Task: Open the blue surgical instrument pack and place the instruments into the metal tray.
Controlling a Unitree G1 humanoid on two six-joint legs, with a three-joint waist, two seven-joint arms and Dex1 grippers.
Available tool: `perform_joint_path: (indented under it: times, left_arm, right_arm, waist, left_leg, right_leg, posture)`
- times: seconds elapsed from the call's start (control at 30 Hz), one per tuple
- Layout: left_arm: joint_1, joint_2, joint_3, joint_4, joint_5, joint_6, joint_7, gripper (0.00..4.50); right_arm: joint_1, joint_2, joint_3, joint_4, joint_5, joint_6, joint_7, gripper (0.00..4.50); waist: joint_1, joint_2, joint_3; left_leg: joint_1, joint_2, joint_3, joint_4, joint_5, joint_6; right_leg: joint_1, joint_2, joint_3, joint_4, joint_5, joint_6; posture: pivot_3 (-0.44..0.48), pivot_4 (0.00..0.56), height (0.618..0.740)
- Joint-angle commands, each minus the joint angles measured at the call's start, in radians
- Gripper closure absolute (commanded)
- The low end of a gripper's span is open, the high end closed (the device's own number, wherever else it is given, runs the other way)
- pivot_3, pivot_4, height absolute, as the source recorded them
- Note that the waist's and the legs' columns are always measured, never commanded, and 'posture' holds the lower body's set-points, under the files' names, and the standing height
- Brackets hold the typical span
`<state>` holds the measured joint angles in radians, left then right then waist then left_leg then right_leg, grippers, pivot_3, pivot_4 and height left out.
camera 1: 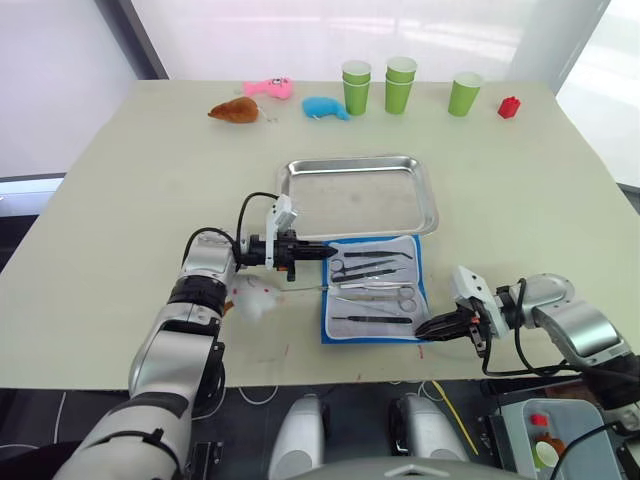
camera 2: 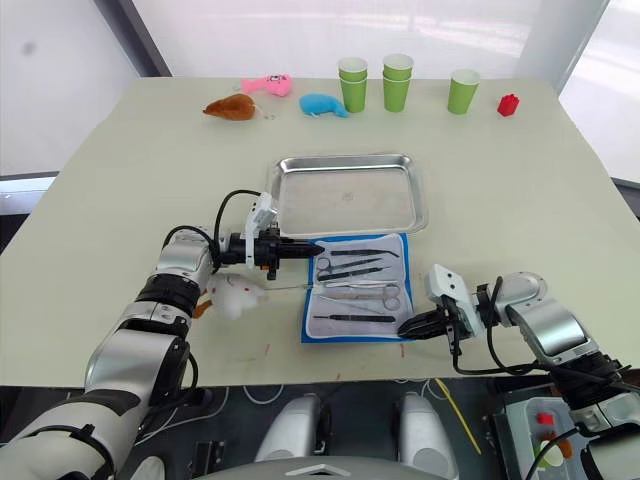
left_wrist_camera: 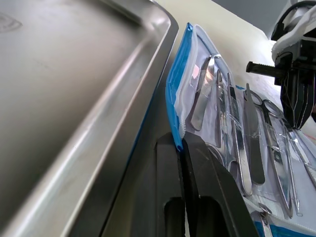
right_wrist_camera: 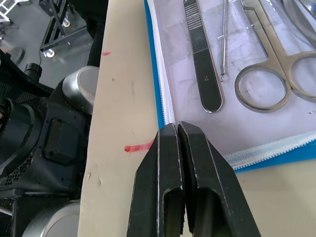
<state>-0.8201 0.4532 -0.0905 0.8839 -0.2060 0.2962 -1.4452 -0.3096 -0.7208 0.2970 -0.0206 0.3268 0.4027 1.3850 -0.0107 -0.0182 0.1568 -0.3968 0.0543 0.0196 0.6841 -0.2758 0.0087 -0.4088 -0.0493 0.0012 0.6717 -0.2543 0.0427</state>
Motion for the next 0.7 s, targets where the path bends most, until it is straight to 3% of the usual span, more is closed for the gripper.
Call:
perform_joint_path:
  times: [0.03, 0.7]
  left_arm:
    - [0.028, -0.022, -0.058, 0.067, 0.056, 0.058, -0.016, 4.5]
    - [0.048, 0.011, -0.023, 0.008, 0.058, -0.011, -0.01, 4.5]
  right_arm:
    - [0.018, 0.001, 0.019, 0.012, -0.018, 0.001, 0.001, 4.42]
    - [0.006, 0.035, 0.022, 0.043, -0.019, -0.018, 0.007, 4.42]
  waist:
    - [0.0, 0.0, 0.0]
    - [-0.004, 0.0, -0.001]
  left_leg:
    - [0.0, 0.0, 0.0, 0.0, 0.0, 0.0]
    - [0.0, 0.0, 0.0, 0.0, 0.0, 0.0]
  right_leg:
    - [0.0, 0.0, 0.0, 0.0, 0.0, 0.0]
    - [0.0, 0.0, 0.0, -0.001, 0.0, 0.0]
  posture:
    - [0.0, 0.15, 0.74]
    - [0.0, 0.15, 0.74]
